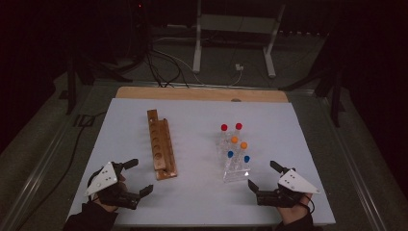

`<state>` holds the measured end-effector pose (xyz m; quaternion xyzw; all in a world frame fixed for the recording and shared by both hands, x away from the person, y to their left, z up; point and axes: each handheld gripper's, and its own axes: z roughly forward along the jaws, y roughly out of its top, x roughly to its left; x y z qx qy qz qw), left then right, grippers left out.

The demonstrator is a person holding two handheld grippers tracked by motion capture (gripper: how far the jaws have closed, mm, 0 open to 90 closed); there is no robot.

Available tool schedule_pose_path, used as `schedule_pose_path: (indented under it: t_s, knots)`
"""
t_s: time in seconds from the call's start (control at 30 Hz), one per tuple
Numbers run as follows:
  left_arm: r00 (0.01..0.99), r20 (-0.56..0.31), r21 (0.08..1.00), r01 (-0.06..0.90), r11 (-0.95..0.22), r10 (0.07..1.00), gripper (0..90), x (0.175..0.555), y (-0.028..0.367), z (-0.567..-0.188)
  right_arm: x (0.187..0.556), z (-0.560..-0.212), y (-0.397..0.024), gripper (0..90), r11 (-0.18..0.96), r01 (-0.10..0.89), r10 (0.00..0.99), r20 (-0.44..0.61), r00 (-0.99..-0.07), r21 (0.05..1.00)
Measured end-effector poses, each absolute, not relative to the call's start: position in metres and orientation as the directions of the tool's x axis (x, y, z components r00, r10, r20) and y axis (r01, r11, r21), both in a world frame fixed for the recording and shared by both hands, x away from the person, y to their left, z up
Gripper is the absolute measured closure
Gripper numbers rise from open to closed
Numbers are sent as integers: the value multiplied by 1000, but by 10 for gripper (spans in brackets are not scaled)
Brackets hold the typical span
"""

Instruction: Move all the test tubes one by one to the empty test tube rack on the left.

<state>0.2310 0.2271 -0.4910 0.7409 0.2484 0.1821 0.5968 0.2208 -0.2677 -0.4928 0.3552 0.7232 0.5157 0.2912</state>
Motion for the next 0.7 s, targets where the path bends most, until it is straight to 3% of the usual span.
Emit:
schedule_pose_path:
  t_s: [0.4,0.6,0.7]
  knots:
    - [812,-23,976,146,-165,583,5,230,227,-490,225,-493,-272,0,213,249,822,-35,-569,945]
    - [810,-30,976,150,-158,586,5,231,228,-490,223,-477,-270,0,227,226,826,-64,-560,947]
    - [808,-29,976,150,-158,589,5,230,228,-490,224,-466,-266,0,222,277,836,-37,-547,935]
